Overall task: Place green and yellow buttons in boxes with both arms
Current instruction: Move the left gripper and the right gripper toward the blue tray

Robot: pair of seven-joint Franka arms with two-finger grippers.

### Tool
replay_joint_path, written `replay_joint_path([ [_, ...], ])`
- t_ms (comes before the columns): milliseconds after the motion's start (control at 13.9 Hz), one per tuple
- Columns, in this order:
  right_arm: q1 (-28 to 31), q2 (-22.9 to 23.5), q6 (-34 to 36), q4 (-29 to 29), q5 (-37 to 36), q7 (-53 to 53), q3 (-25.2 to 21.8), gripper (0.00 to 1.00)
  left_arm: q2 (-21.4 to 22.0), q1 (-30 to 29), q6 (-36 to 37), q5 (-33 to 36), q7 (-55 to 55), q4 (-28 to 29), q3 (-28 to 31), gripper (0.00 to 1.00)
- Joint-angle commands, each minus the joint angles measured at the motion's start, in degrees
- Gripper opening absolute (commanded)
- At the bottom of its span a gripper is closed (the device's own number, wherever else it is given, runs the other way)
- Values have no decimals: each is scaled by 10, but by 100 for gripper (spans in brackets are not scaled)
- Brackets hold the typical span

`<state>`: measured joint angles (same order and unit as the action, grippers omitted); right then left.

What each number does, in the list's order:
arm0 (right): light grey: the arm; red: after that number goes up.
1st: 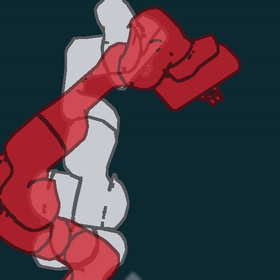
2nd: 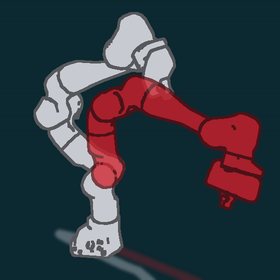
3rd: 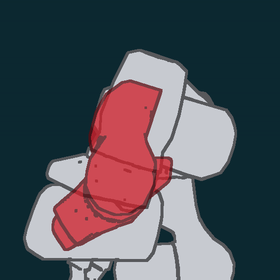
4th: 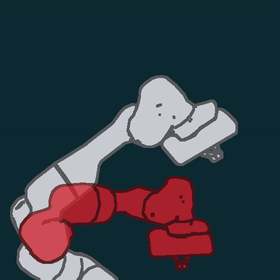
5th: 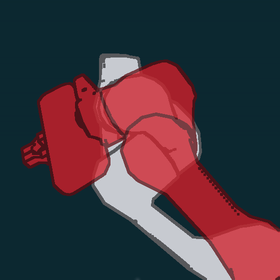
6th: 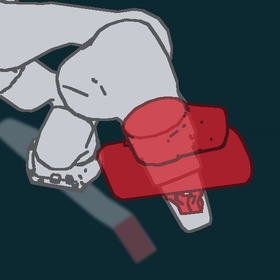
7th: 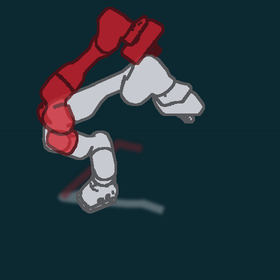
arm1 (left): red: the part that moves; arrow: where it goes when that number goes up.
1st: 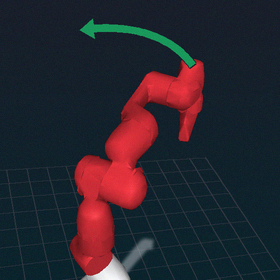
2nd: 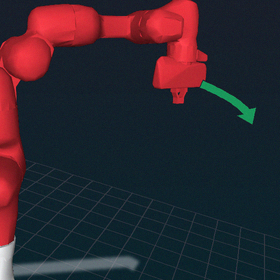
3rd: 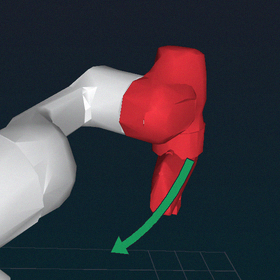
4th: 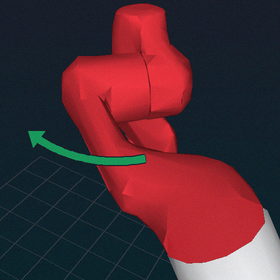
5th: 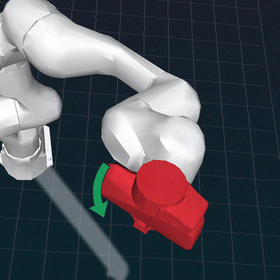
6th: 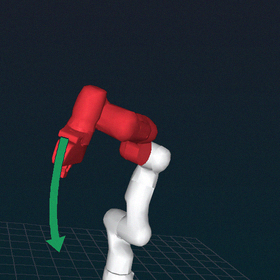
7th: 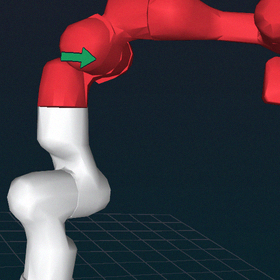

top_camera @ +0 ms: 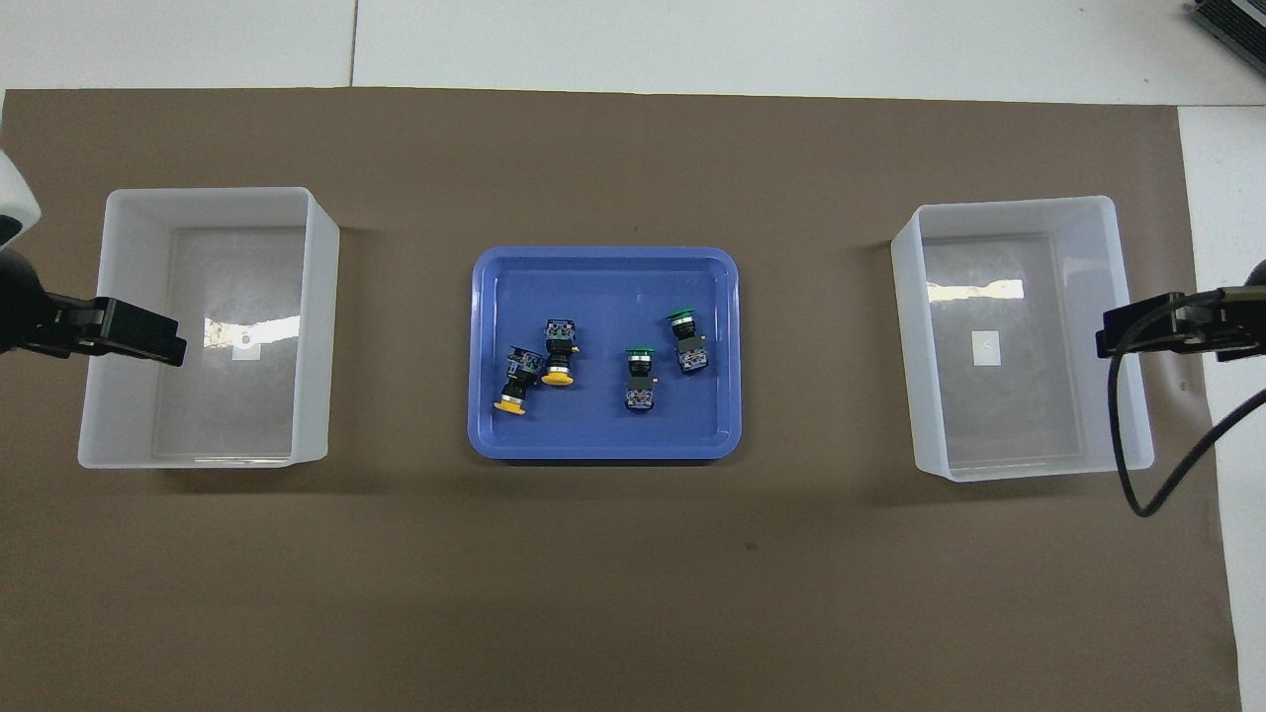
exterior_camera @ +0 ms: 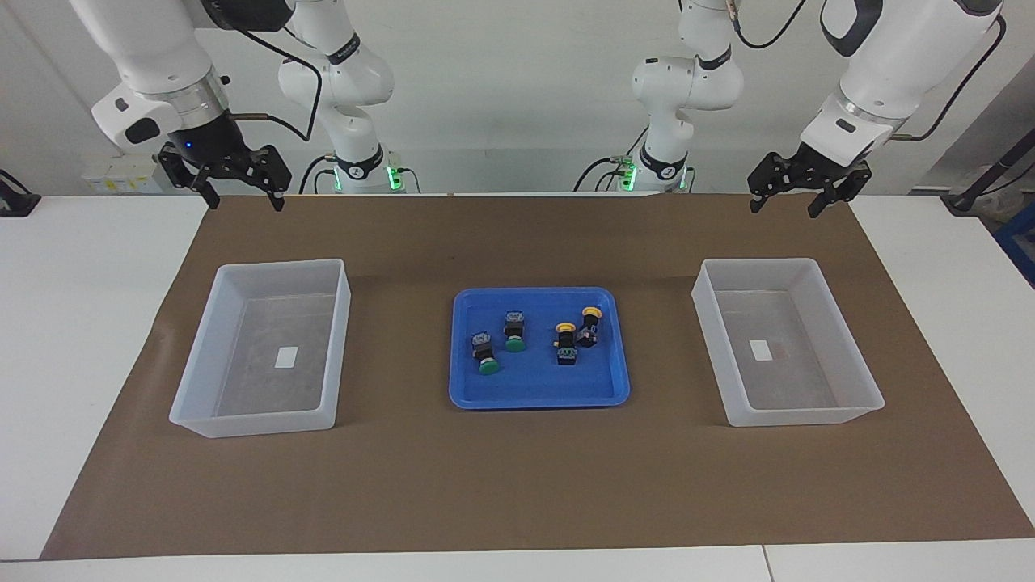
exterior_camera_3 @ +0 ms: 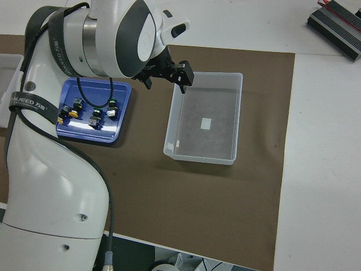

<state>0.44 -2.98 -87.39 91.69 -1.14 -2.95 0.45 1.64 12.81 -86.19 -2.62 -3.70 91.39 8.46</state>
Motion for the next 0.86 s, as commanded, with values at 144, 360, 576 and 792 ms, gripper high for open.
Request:
replay_joint_path([
  [144,4,-3,8,2,2,-8,3,100,10,4,-27,-5,18,12,-3,100],
  [360,4,-2,8,2,2,-6,3,100,24,9,-73,-5,52,54,-6,100],
  [576,4,-3,8,2,2,-6,3,100,20,30,-118,-9,96,73,-11,100],
  [792,4,-3,8,2,2,-5,3,100,-2,47,-148,-35,104,82,-11,100],
])
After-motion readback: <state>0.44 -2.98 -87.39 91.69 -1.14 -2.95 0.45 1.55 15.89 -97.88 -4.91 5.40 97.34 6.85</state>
